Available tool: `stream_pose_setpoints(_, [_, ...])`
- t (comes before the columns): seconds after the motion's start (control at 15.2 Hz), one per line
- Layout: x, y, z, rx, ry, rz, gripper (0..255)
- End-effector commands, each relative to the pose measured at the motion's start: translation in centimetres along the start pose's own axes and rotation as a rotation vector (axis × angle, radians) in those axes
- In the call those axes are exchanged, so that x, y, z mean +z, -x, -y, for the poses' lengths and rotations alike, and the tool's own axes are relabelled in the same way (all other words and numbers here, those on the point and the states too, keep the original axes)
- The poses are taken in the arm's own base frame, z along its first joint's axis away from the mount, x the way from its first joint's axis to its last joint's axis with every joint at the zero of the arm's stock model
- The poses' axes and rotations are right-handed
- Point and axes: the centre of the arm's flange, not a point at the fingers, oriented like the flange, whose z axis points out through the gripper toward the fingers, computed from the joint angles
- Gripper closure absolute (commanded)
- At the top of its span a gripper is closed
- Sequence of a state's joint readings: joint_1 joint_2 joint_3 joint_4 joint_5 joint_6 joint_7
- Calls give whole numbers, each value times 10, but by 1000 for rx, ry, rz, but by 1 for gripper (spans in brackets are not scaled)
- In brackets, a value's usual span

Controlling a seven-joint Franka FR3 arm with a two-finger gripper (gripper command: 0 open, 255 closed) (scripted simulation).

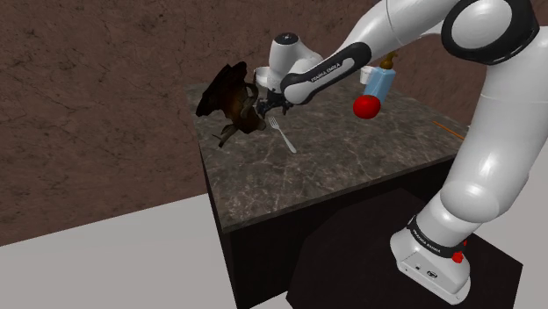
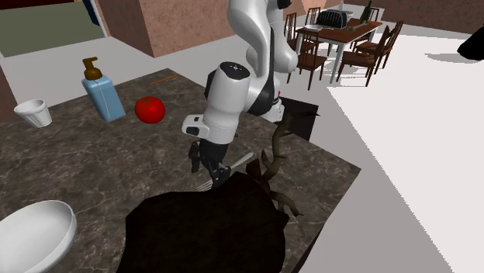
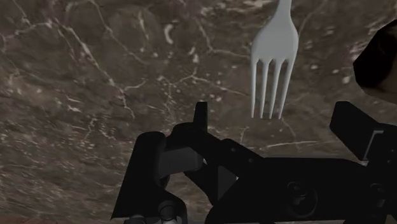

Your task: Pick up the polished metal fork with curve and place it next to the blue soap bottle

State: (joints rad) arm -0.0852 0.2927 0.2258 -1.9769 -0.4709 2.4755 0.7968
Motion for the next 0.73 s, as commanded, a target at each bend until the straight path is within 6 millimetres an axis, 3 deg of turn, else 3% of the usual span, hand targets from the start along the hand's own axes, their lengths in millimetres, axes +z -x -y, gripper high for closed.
stream_pose_setpoints(0.0, [18, 16, 5, -20, 6, 35, 0])
stream_pose_setpoints(0.26, [18, 16, 5, -20, 6, 35, 0])
stream_pose_setpoints(0.33, [18, 16, 3, -21, 6, 35, 255])
stream_pose_setpoints(0.66, [20, 16, 10, -21, 7, 35, 255])
